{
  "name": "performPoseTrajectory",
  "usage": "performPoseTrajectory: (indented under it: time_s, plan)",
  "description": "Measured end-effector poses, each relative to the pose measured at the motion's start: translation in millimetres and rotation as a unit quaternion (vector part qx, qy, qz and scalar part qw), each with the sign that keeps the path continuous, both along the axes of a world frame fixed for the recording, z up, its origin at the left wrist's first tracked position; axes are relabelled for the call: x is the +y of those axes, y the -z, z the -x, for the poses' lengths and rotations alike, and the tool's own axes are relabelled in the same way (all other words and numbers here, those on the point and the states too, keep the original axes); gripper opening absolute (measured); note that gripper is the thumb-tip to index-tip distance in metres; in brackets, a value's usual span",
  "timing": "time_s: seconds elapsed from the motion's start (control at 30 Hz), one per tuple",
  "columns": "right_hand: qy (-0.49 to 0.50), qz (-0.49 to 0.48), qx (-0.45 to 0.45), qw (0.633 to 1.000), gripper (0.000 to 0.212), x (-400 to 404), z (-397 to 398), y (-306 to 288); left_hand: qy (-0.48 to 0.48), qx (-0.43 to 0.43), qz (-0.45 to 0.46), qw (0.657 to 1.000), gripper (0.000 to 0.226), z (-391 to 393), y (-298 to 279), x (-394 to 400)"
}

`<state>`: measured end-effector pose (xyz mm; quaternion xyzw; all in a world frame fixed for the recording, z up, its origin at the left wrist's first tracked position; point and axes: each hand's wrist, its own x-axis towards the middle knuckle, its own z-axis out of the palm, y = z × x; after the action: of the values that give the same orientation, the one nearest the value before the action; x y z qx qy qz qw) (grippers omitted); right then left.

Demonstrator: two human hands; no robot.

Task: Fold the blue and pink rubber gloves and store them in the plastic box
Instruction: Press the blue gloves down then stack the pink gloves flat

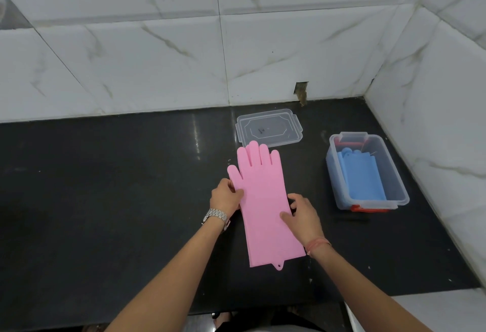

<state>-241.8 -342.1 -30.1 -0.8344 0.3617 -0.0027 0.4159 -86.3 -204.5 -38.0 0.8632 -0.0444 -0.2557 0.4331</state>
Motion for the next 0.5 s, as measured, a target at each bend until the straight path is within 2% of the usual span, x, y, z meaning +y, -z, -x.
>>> performPoseTrajectory:
  time_s: [0.1, 0.27, 0.4, 0.5]
  plan:
    - [0.0, 0.007, 0.01, 1.0, 0.033, 3, 7, 0, 0.029, -0.062, -0.045, 0.997, 0.023, 0, 0, 6]
    - [0.019, -0.07, 0.006, 0.997, 0.033, 8, 20, -3, 0.067, -0.207, -0.043, 0.975, 0.034, 4, 2, 12]
    - [0.019, -0.106, 0.039, 0.993, 0.039, 15, 33, -6, 0.185, -0.287, -0.053, 0.938, 0.032, 11, 7, 24]
    - [0.034, -0.153, -0.008, 0.988, 0.051, 24, 43, -14, 0.279, -0.354, -0.04, 0.892, 0.033, 15, 8, 38]
